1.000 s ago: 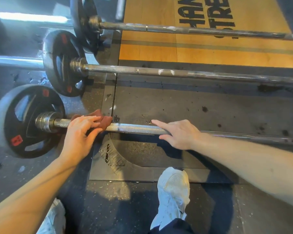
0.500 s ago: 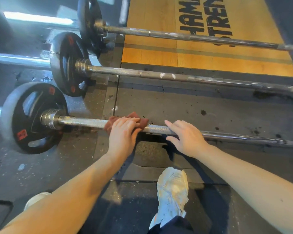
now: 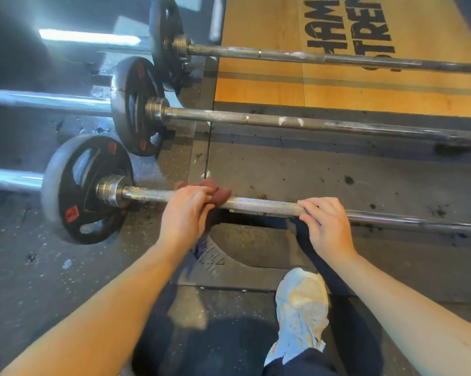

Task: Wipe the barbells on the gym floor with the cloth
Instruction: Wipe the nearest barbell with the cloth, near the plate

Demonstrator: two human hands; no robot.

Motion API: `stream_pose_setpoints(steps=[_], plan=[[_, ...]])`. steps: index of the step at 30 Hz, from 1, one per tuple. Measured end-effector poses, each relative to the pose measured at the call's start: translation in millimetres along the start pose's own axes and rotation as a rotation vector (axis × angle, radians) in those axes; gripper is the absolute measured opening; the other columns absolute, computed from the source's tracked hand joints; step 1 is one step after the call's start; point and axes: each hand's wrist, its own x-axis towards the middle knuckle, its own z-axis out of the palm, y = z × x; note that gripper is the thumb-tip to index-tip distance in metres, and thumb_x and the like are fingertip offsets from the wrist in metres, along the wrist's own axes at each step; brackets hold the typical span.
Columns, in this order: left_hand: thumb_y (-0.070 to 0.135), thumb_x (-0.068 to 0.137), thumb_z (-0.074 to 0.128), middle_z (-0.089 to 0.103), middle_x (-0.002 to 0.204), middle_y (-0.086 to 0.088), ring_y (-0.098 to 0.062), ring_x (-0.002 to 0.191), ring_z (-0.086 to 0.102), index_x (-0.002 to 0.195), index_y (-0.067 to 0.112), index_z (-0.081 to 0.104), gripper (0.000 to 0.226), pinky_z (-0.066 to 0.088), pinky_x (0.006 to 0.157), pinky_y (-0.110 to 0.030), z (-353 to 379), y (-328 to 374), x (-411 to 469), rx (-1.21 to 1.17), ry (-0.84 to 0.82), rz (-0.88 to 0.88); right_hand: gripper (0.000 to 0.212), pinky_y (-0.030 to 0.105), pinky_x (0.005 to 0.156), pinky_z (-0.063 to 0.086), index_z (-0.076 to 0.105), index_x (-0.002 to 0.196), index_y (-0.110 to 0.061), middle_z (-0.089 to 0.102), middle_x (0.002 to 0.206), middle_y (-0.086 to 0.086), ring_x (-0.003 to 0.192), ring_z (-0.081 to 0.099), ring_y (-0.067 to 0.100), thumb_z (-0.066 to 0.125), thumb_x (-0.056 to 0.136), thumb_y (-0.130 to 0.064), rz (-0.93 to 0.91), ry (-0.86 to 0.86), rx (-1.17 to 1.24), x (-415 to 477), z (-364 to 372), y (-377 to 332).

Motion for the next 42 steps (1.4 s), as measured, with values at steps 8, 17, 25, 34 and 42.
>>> stream_pose_setpoints(steps=[8, 17, 25, 34, 42], plan=[[0.017, 0.096, 0.067, 0.068, 0.122, 0.0, -0.02, 0.118, 0.06, 0.119, 0.017, 0.069, 0.023, 0.044, 0.11, -0.041, -29, -21, -15, -0.046, 0.126, -0.329, 0.025, 0.042, 0.086, 0.049, 0.075, 0.114, -0.011, 0.07, 0.108, 0.0, 0.103, 0.054, 0.024, 0.07, 0.091, -0.002, 0.064, -0.003, -0.014, 0, 3, -7], [0.026, 0.099, 0.065, 0.072, 0.122, 0.0, -0.021, 0.121, 0.063, 0.118, 0.018, 0.073, 0.023, 0.035, 0.113, -0.033, 64, 130, 29, -0.103, -0.084, -0.034, 0.025, 0.043, 0.087, 0.051, 0.076, 0.113, -0.009, 0.071, 0.107, 0.002, 0.102, 0.056, 0.026, 0.074, 0.089, -0.002, 0.076, -0.025, 0.002, 3, -3, -8], [0.019, 0.091, 0.072, 0.069, 0.126, -0.002, -0.024, 0.118, 0.063, 0.123, 0.016, 0.068, 0.033, 0.049, 0.105, -0.047, 14, 27, 8, -0.046, -0.086, 0.032, 0.023, 0.042, 0.087, 0.049, 0.077, 0.113, -0.01, 0.071, 0.107, 0.001, 0.102, 0.054, 0.023, 0.068, 0.092, -0.007, 0.059, -0.009, 0.019, 2, -3, -8], [0.017, 0.095, 0.069, 0.068, 0.128, -0.001, -0.023, 0.121, 0.061, 0.12, 0.022, 0.068, 0.026, 0.044, 0.112, -0.045, -47, -52, -18, -0.023, 0.06, -0.3, 0.022, 0.041, 0.084, 0.047, 0.077, 0.111, -0.012, 0.071, 0.103, -0.002, 0.1, 0.055, 0.025, 0.067, 0.091, -0.01, 0.086, 0.0, 0.032, 5, 5, -12], [0.003, 0.087, 0.071, 0.072, 0.112, -0.006, -0.028, 0.109, 0.063, 0.112, 0.012, 0.071, 0.026, 0.049, 0.101, -0.045, 31, 65, 10, -0.096, -0.007, -0.111, 0.024, 0.046, 0.088, 0.05, 0.075, 0.117, -0.014, 0.07, 0.107, -0.001, 0.104, 0.053, 0.023, 0.069, 0.094, -0.008, 0.107, -0.145, 0.016, 9, -10, -6]])
